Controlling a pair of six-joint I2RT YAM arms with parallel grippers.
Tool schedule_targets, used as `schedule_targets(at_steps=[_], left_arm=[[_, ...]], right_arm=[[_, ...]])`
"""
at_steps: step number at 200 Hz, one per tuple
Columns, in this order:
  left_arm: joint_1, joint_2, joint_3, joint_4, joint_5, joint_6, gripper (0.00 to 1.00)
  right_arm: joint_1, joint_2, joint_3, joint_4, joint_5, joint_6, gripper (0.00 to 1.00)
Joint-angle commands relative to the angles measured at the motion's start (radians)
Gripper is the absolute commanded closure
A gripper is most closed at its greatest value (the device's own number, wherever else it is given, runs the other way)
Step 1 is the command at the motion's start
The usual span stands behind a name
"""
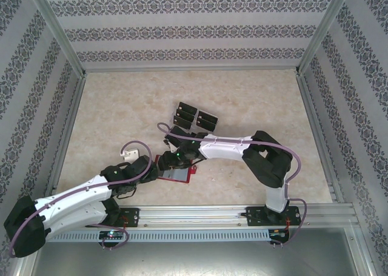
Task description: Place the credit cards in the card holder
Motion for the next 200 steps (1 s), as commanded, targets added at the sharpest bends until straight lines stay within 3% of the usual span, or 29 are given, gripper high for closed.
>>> schedule_targets(at_steps=[1, 90, 200], left_arm=[[-0.011, -0.024, -0.023, -0.014, -0.010, -0.031, 0.00], [-0.012, -0.123, -0.034, -0.067, -0.018, -0.037, 0.00], [-0.012, -0.187, -0.017, -0.125, -0.021, -0.016, 0.00]], right_arm=[[0.002, 0.030, 0.050, -0.041, -0.007, -0.013, 0.46], [0.000, 0.162, 0.271, -0.146, -0.034, -0.065, 0.47], [-0.027, 0.419, 0.876, -0.277, -0.122, -0.120, 0.47]])
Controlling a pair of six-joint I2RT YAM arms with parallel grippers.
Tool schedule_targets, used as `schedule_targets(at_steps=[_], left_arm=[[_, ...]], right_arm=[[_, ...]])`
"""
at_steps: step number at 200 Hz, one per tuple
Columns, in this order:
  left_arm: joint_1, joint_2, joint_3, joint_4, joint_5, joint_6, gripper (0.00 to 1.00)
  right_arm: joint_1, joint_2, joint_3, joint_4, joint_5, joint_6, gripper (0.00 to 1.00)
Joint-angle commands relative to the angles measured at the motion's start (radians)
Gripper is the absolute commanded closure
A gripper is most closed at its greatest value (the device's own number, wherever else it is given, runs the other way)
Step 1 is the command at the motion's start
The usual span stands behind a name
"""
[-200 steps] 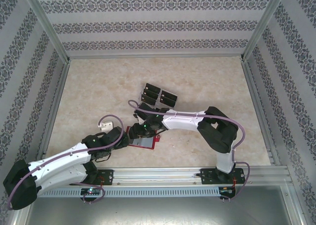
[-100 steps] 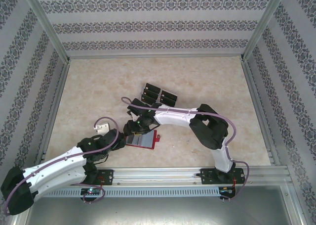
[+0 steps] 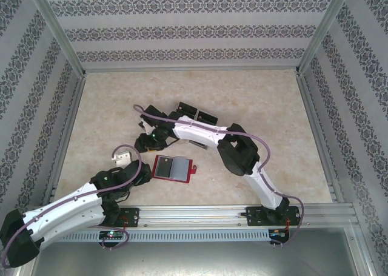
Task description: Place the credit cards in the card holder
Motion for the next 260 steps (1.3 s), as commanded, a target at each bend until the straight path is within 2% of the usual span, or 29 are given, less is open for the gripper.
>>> schedule_targets(at_steps=[1, 18, 33, 56, 89, 121, 192, 260], left_arm=[[-0.007, -0.010, 0.015, -0.006, 0.023, 0.018, 0.00], [-0.006, -0.004, 0.014, 0.007, 0.023, 0.020, 0.00], [-0.006, 0.009, 0.017, 0.017, 0.025, 0.019, 0.00], [-0.007, 0.032, 0.029, 0.026, 0.024, 0.026, 0.00], [-0.007, 0.046, 0.021, 0.054, 0.021, 0.033, 0.00], [-0.007, 0.087, 0.025, 0.083, 0.019, 0.042, 0.00], [-0.005, 0.162, 0.062, 0.117, 0.016, 0.070, 0.00], [-0.005, 0.164, 0.056, 0.125, 0.019, 0.074, 0.00]], right_arm=[[-0.002, 0.024, 0.143, 0.010, -0.044, -0.006, 0.47], [-0.007, 0.016, 0.203, -0.028, -0.024, -0.017, 0.47], [-0.016, -0.046, 0.156, -0.035, 0.018, -0.026, 0.47], [-0.025, -0.223, -0.087, -0.001, 0.120, -0.021, 0.46], [-0.025, -0.466, -0.528, 0.076, 0.239, 0.040, 0.44], [-0.011, -0.563, -0.764, 0.129, 0.260, 0.102, 0.44], [0.018, -0.577, -0.891, 0.143, 0.309, 0.137, 0.43], [0.025, -0.523, -0.863, 0.164, 0.285, 0.142, 0.44]])
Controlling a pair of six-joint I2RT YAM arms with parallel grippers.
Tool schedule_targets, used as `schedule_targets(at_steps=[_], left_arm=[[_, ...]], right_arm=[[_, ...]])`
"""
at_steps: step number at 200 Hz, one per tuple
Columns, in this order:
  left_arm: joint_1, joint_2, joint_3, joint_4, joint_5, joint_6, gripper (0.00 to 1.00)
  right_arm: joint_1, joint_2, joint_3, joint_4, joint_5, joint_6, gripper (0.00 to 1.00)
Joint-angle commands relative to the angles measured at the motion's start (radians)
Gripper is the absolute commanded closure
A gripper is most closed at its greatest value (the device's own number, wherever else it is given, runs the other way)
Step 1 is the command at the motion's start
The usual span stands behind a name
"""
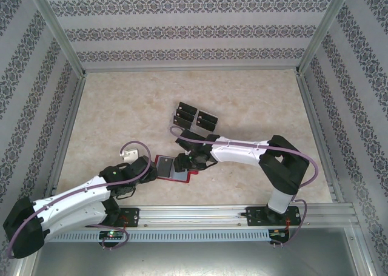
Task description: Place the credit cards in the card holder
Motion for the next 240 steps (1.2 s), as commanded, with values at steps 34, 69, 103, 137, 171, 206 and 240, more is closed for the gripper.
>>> schedule_targets(at_steps=[34, 69, 103, 137, 171, 206, 240], left_arm=[[-0.005, 0.002, 0.016, 0.023, -0.005, 0.019, 0.00], [-0.005, 0.001, 0.005, 0.036, 0.007, 0.015, 0.00], [-0.005, -0.004, -0.005, 0.042, 0.013, 0.010, 0.00], [-0.005, -0.017, -0.015, 0.044, 0.013, 0.007, 0.00], [-0.005, -0.027, -0.023, 0.041, 0.014, 0.005, 0.00], [-0.005, -0.041, -0.027, 0.037, 0.013, 0.007, 0.00], [-0.005, -0.007, -0.026, 0.062, 0.027, 0.014, 0.00]], right_arm=[[0.016, 0.057, 0.037, 0.014, -0.005, 0.011, 0.44], [0.021, 0.085, 0.064, 0.020, -0.027, 0.010, 0.44], [0.030, 0.098, 0.103, 0.012, -0.038, 0.006, 0.44], [0.030, 0.118, 0.131, 0.020, -0.061, 0.010, 0.44], [0.032, 0.142, 0.158, 0.013, -0.073, 0.009, 0.44], [0.033, 0.072, 0.123, -0.015, -0.025, 0.008, 0.44], [0.033, 0.004, 0.068, -0.053, 0.034, 0.013, 0.44]])
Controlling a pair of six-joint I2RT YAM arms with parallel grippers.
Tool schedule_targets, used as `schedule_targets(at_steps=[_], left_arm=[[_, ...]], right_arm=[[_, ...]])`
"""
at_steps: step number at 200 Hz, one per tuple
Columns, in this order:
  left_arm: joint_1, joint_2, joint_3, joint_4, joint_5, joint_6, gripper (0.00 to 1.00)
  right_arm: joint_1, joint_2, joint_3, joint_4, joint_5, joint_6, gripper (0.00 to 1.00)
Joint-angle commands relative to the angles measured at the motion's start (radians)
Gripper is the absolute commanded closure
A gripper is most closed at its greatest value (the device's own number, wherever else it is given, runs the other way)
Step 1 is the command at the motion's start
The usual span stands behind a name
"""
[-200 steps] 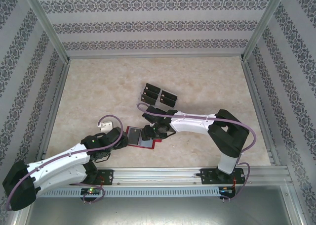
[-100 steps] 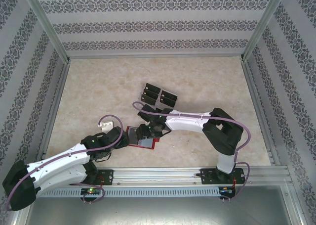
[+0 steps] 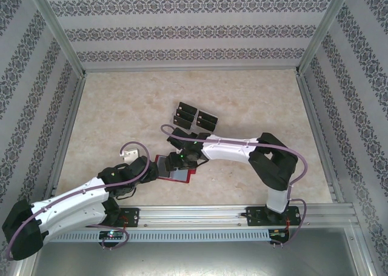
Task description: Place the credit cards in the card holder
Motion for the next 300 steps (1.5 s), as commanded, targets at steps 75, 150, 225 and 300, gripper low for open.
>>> schedule_targets(at_steps=[75, 150, 225, 300], left_arm=[[-0.005, 0.099, 0.016, 0.066, 0.012, 0.036, 0.00], [-0.005, 0.092, 0.004, 0.064, 0.016, 0.031, 0.00], [-0.006, 0.014, -0.014, 0.025, 0.046, 0.048, 0.00], [-0.028, -0.012, -0.047, 0.045, 0.085, 0.057, 0.00]], right_arm=[[0.009, -0.011, -0.068, -0.028, 0.053, 0.017, 0.44], [0.008, 0.051, -0.035, 0.040, -0.045, 0.025, 0.44], [0.008, 0.109, 0.066, 0.040, -0.101, 0.014, 0.44], [0.009, 0.135, 0.123, 0.048, -0.118, 0.026, 0.44]])
